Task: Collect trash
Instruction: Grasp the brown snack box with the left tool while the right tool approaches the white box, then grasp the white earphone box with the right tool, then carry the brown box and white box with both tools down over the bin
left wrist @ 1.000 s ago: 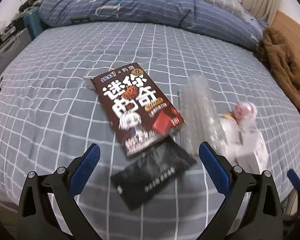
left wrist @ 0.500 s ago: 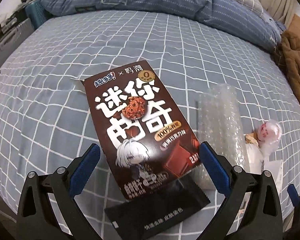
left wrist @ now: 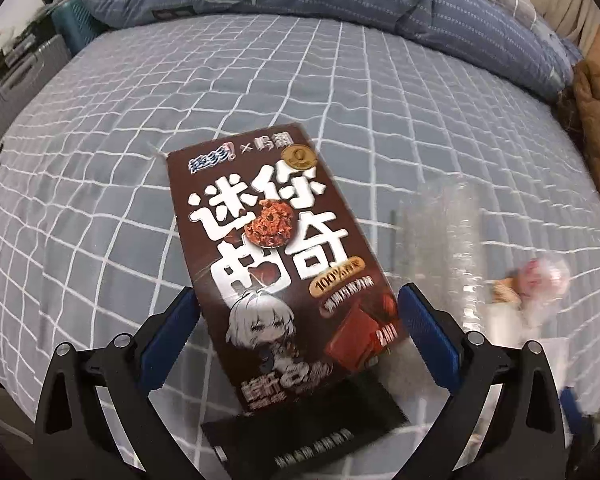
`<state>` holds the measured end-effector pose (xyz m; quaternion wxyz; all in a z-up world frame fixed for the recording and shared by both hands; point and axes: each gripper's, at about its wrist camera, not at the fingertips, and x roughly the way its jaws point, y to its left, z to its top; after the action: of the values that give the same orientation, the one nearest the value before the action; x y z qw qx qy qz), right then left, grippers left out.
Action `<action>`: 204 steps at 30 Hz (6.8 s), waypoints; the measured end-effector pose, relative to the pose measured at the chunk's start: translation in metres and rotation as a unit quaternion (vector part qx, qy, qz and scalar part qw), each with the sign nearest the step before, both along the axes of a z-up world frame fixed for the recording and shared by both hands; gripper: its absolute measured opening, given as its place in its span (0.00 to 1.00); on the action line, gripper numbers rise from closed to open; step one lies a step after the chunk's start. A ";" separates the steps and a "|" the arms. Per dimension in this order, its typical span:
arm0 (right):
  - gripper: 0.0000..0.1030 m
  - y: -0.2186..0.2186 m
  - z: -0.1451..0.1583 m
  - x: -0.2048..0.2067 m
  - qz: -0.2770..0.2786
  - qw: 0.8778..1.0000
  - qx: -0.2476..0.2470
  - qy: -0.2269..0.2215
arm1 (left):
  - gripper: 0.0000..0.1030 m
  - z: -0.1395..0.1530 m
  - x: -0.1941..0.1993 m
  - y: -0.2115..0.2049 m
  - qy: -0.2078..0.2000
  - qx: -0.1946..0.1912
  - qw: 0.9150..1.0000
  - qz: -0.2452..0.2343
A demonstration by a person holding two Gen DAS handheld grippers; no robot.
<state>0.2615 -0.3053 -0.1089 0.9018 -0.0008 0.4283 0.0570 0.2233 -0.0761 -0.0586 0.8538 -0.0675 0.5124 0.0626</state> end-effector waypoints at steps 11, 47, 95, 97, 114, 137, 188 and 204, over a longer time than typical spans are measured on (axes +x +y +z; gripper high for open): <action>0.69 -0.001 -0.001 0.000 -0.005 1.000 -0.017 -0.002 | 0.94 -0.010 0.019 -0.006 0.021 0.061 0.998 0.028; 0.86 -0.013 -0.009 0.011 0.006 1.000 -0.002 0.017 | 0.94 -0.009 0.017 0.047 0.013 -0.068 0.993 0.091; 0.70 -0.005 0.036 -0.061 -0.034 0.999 0.026 0.000 | 0.92 0.022 -0.042 0.030 -0.041 -0.014 0.997 -0.057; 0.69 -0.003 0.040 -0.067 -0.034 0.999 0.028 -0.003 | 0.92 0.023 -0.041 0.031 -0.043 -0.016 0.997 -0.057; 0.59 0.014 0.031 -0.097 -0.009 1.000 0.015 0.017 | 0.92 0.003 -0.076 0.035 -0.033 -0.020 0.998 -0.057; 0.91 0.004 -0.014 -0.065 -0.070 0.996 -0.006 0.061 | 0.92 -0.015 -0.076 0.049 -0.019 -0.032 0.998 -0.056; 0.67 0.080 0.059 -0.208 0.003 1.000 -0.012 -0.016 | 0.92 0.010 -0.171 0.061 -0.055 -0.027 0.994 -0.088; 0.67 0.094 0.012 -0.243 0.018 0.999 -0.002 0.033 | 0.92 -0.042 -0.209 0.067 -0.010 -0.034 0.995 -0.092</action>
<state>0.0190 -0.2111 -0.0967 0.8860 -0.0083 0.4579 0.0727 0.0138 -0.0094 -0.1003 0.8583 -0.0496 0.5096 -0.0344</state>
